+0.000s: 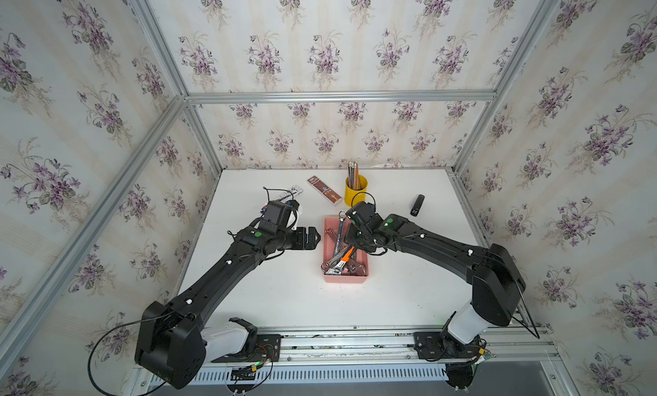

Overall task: Take out the wrench from the storage box
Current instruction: Pick up the wrench from the storage box.

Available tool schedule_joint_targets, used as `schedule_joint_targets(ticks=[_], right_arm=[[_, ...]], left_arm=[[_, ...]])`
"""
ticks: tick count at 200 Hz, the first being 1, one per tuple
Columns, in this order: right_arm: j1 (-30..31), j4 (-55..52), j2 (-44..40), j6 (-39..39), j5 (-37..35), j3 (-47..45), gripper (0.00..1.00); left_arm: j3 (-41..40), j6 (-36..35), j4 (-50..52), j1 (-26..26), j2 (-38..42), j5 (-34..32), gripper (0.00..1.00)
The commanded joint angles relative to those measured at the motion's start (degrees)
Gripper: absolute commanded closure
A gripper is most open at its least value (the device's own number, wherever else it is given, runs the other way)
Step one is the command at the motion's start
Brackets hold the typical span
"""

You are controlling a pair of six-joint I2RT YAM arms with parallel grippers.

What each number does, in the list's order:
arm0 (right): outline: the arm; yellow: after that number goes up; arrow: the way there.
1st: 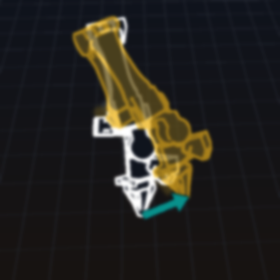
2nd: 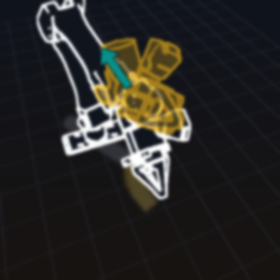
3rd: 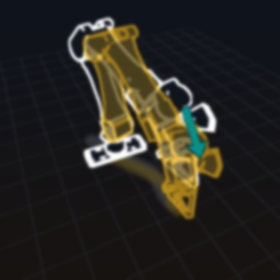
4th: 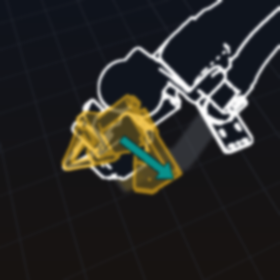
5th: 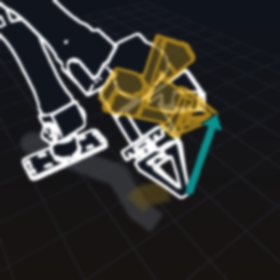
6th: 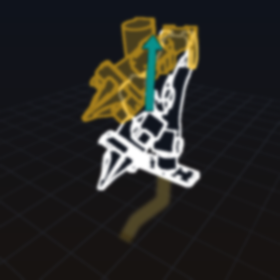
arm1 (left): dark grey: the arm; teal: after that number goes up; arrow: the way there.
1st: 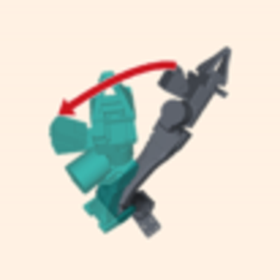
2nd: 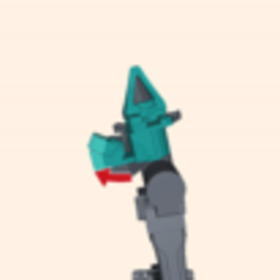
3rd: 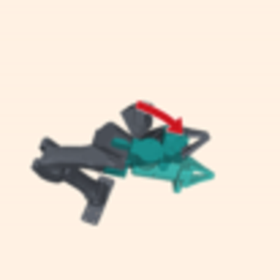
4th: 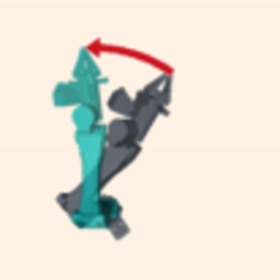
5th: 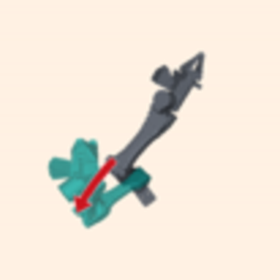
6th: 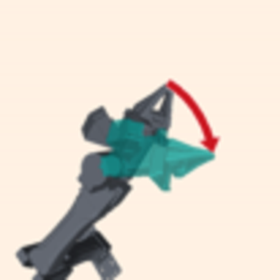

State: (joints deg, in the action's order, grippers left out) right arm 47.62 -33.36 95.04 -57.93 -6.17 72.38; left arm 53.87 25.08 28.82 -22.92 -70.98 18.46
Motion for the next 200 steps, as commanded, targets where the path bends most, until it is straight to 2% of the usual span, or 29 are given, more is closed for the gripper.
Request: schedule_joint_targets(ticks=[1,76,126,183,200], right_arm=[[0.1,-6.9,2.4,-3.6,-2.2,2.2,0.41],[0.1,-7.4,8.1,-5.6,-1.2,3.9,0.42],[0.0,-6.5,11.3,-6.5,-1.2,4.9,0.52],[0.0,-6.4,14.2,-7.4,-1.2,6.3,0.54],[0.0,-6.4,14.5,-7.4,-1.7,6.7,0.59]], left_arm=[[-0.2,-0.5,-1.2,0.0,-0.3,0.1,0.01],[-1.1,-1.0,-0.6,0.0,0.2,-0.1,0.01],[-1.7,-1.5,-0.1,0.1,0.9,-0.6,0.01],[-2.3,-1.6,-0.5,0.0,0.5,-0.3,0.01],[-2.5,-1.9,-0.5,0.0,0.5,-0.4,0.01]])
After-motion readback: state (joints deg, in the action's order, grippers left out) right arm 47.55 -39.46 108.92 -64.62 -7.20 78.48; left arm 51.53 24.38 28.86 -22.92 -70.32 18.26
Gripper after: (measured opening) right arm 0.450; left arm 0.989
